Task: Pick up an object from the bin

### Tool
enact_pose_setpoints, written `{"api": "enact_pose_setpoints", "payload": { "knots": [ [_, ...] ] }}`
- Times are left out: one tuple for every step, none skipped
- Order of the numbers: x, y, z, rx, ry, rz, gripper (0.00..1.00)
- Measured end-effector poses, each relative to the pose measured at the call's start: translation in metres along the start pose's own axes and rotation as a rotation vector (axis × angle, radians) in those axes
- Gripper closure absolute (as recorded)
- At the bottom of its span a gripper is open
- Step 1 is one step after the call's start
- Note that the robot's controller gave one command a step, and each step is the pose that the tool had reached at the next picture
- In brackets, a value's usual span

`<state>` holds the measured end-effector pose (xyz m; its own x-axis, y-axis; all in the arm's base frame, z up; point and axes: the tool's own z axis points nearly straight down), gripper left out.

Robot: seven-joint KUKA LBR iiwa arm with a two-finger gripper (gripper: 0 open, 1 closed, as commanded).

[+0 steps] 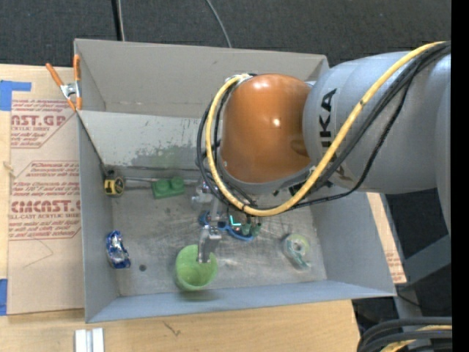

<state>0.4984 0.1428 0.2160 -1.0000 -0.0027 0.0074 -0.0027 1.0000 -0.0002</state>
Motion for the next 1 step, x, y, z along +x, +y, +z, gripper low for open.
{"api": "enact_pose_setpoints", "payload": {
  "knots": [
    [0.0123, -0.0372, 0.135, 0.0, -0.006, -0.072, 0.0]
  ]
}}
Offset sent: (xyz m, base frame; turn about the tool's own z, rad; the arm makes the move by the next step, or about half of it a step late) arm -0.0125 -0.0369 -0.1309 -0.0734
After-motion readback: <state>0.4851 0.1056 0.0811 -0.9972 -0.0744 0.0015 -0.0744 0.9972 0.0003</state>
